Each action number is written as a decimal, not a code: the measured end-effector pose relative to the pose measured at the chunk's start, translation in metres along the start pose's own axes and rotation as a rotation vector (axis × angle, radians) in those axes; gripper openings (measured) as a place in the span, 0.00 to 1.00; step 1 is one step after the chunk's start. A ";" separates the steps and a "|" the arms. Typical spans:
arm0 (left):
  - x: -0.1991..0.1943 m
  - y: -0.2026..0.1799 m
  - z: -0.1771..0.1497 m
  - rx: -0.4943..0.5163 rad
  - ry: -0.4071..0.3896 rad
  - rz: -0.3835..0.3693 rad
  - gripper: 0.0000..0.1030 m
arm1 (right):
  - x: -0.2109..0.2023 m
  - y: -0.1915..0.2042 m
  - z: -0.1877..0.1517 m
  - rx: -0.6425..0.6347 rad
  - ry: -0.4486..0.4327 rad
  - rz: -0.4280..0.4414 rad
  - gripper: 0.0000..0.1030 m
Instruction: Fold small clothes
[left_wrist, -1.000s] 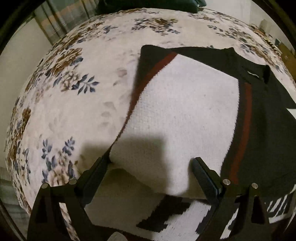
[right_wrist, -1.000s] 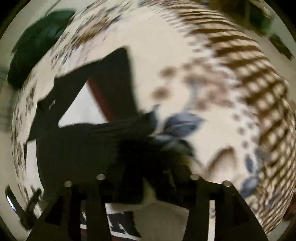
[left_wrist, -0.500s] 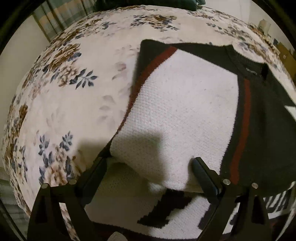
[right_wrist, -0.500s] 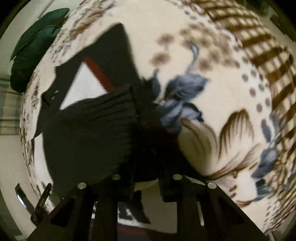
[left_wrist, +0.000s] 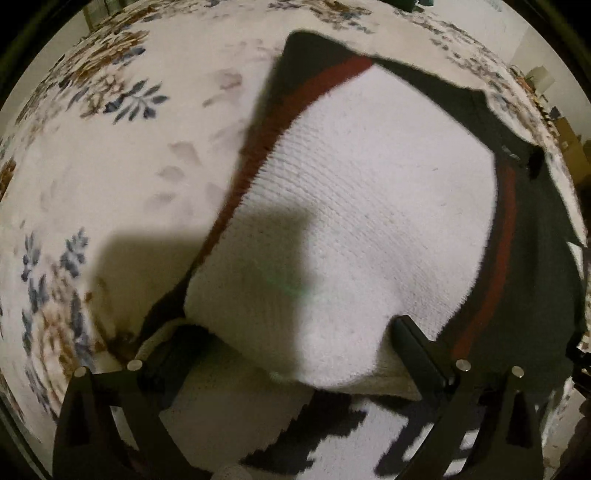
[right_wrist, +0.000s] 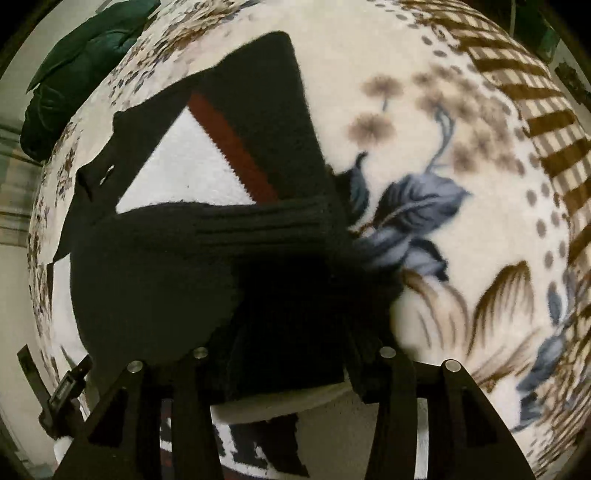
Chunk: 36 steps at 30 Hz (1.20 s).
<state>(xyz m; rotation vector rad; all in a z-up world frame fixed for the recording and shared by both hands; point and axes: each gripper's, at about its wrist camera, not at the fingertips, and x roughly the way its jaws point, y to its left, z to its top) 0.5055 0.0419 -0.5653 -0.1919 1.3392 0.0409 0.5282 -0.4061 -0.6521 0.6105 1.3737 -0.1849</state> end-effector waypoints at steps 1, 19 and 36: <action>-0.012 0.003 -0.004 0.006 -0.019 -0.005 1.00 | -0.005 -0.002 -0.002 0.002 0.002 0.014 0.49; -0.034 0.109 -0.210 -0.020 0.171 0.051 1.00 | -0.038 -0.138 -0.225 0.160 0.177 0.031 0.77; -0.034 0.128 -0.234 -0.005 0.104 -0.154 0.37 | -0.013 -0.171 -0.305 0.162 0.242 0.236 0.23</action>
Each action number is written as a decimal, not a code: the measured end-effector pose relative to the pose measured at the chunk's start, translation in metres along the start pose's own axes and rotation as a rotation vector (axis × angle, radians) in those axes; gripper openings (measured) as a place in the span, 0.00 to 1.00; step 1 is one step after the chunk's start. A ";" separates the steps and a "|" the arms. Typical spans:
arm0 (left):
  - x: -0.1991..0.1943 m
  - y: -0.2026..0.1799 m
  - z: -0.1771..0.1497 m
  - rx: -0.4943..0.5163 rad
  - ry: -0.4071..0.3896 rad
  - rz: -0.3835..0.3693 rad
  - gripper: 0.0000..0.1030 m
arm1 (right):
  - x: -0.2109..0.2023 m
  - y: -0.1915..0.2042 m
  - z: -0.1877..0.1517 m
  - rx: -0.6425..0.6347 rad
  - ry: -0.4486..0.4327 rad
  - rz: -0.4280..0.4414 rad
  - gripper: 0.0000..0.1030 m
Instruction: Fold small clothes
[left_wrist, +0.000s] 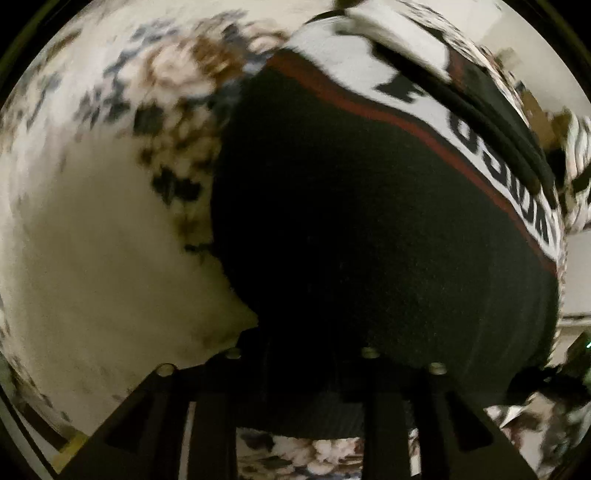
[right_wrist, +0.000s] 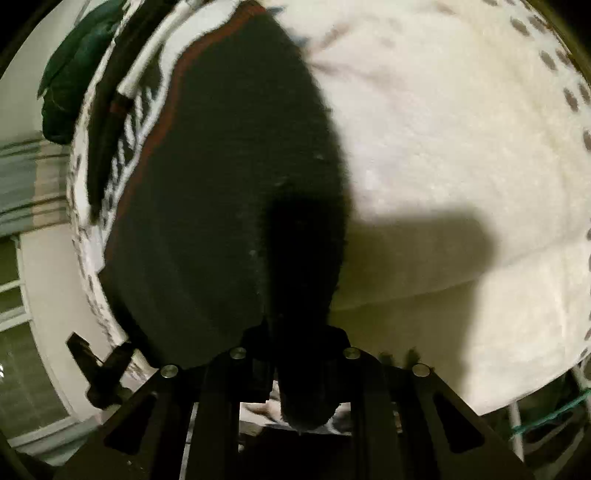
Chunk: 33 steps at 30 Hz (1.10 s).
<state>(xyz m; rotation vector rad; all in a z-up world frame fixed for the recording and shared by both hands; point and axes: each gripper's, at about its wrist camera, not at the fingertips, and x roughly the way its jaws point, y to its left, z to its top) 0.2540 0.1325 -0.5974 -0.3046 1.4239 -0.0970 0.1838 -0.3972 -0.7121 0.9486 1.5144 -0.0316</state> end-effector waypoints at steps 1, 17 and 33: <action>0.006 0.007 0.002 -0.032 0.020 -0.019 0.39 | 0.002 -0.008 0.003 0.020 0.011 0.001 0.40; -0.121 -0.052 0.033 0.065 -0.239 -0.144 0.15 | -0.067 0.044 -0.007 -0.071 -0.077 0.115 0.14; -0.133 -0.139 0.283 -0.011 -0.463 -0.338 0.15 | -0.166 0.236 0.206 -0.185 -0.481 0.229 0.14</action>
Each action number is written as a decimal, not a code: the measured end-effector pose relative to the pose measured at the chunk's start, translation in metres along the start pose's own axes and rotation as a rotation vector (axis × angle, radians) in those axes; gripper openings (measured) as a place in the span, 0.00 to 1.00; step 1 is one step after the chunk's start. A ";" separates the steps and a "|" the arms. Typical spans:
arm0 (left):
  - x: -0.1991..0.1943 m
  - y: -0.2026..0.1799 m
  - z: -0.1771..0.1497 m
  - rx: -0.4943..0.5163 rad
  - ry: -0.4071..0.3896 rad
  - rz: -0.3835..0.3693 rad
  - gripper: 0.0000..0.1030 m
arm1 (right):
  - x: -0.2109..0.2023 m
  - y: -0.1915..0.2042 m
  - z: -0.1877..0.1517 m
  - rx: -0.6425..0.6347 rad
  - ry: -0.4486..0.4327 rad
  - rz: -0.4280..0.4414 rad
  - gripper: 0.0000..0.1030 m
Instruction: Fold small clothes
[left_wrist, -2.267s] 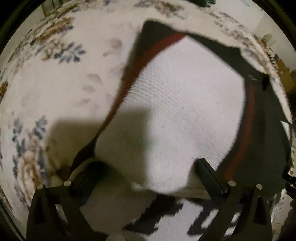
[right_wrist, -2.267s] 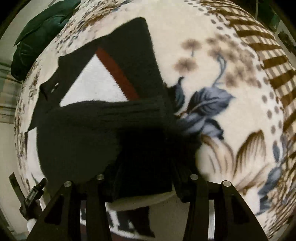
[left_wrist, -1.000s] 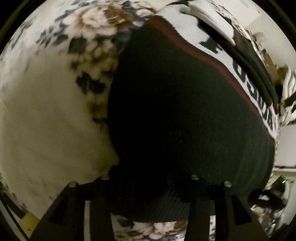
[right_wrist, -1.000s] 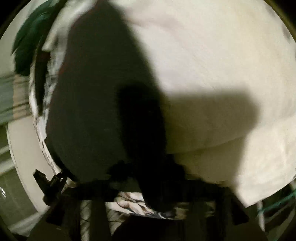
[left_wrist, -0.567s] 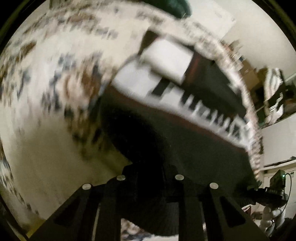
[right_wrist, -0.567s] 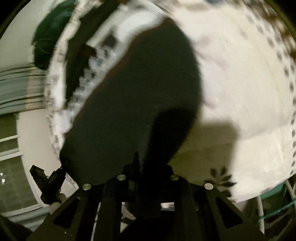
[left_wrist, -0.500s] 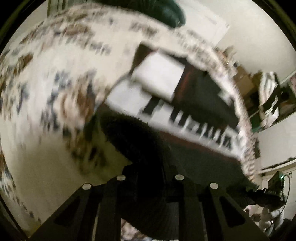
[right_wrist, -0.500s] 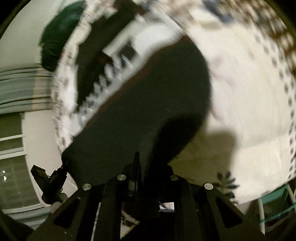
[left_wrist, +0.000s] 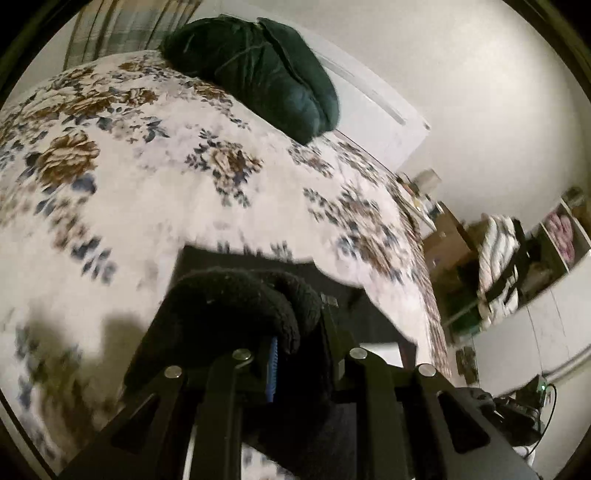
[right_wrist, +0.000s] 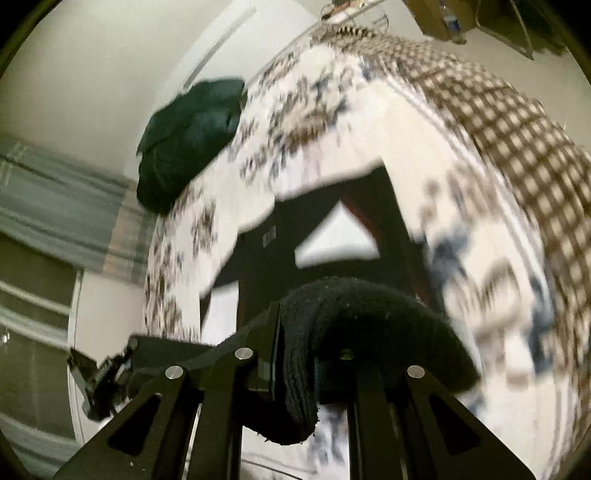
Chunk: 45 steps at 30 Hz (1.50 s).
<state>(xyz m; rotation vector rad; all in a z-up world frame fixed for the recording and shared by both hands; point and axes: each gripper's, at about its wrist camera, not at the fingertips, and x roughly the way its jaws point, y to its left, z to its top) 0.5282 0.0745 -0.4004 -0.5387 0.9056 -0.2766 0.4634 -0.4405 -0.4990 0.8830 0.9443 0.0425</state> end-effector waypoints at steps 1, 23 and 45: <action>0.017 0.002 0.012 -0.015 0.003 0.012 0.15 | 0.013 0.003 0.020 0.006 -0.022 -0.011 0.14; 0.151 0.044 0.070 -0.150 0.189 0.072 0.62 | 0.197 -0.016 0.138 -0.015 0.077 -0.227 0.88; 0.068 0.098 -0.095 -0.491 0.158 0.158 0.84 | 0.111 -0.121 -0.059 0.492 0.039 -0.097 0.92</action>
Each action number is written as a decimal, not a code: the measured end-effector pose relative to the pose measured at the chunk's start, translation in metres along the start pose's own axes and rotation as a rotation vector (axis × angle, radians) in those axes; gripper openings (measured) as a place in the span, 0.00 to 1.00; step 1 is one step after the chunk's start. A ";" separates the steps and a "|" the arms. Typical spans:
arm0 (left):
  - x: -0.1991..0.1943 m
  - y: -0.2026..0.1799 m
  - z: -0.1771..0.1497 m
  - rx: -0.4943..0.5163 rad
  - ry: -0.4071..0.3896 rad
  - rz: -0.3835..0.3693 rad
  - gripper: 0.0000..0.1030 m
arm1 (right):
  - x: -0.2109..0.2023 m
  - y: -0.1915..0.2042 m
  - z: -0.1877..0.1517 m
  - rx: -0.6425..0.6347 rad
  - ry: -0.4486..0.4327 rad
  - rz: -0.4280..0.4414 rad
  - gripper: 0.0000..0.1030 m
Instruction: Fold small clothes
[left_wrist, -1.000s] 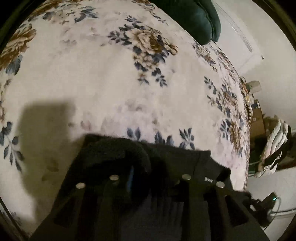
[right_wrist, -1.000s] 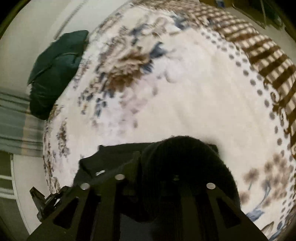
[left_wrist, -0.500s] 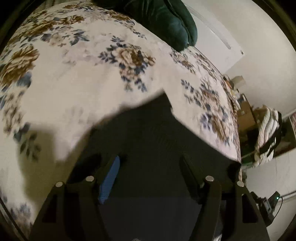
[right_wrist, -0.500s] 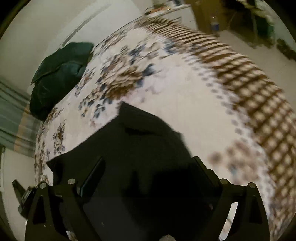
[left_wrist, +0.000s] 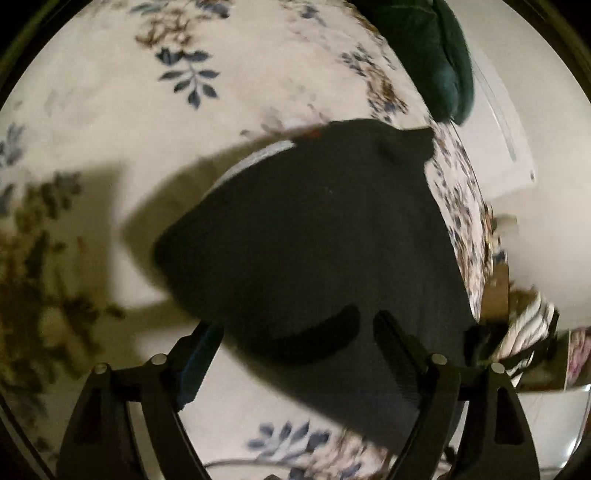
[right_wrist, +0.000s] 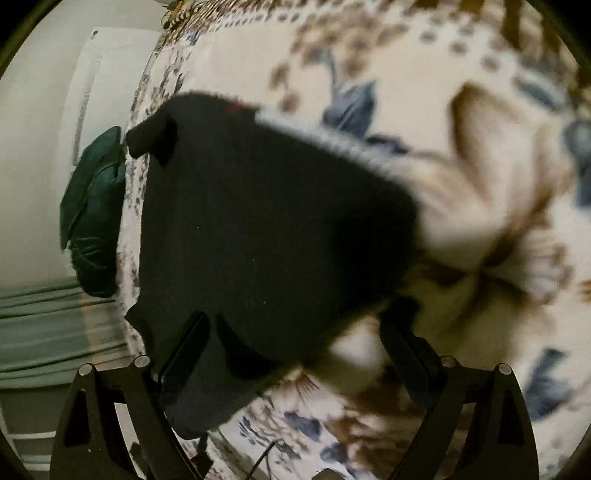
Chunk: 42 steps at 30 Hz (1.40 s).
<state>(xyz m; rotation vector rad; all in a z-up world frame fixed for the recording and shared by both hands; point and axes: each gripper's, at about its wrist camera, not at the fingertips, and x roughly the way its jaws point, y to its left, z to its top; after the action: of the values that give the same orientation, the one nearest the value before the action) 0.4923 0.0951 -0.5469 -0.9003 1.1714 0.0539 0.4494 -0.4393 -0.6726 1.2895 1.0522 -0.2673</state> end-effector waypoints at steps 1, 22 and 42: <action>0.009 0.001 0.005 -0.028 -0.008 0.000 0.85 | 0.005 0.001 0.002 -0.006 -0.004 0.022 0.92; -0.077 -0.035 -0.022 0.129 -0.240 -0.080 0.35 | -0.048 -0.001 -0.005 -0.033 -0.081 0.129 0.34; -0.090 0.076 -0.084 0.056 0.050 0.102 0.71 | -0.147 -0.096 -0.085 -0.148 0.039 -0.290 0.72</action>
<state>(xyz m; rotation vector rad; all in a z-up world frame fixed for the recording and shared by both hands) 0.3529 0.1289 -0.5261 -0.7958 1.2592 0.0816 0.2631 -0.4513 -0.6171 1.0123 1.2701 -0.3770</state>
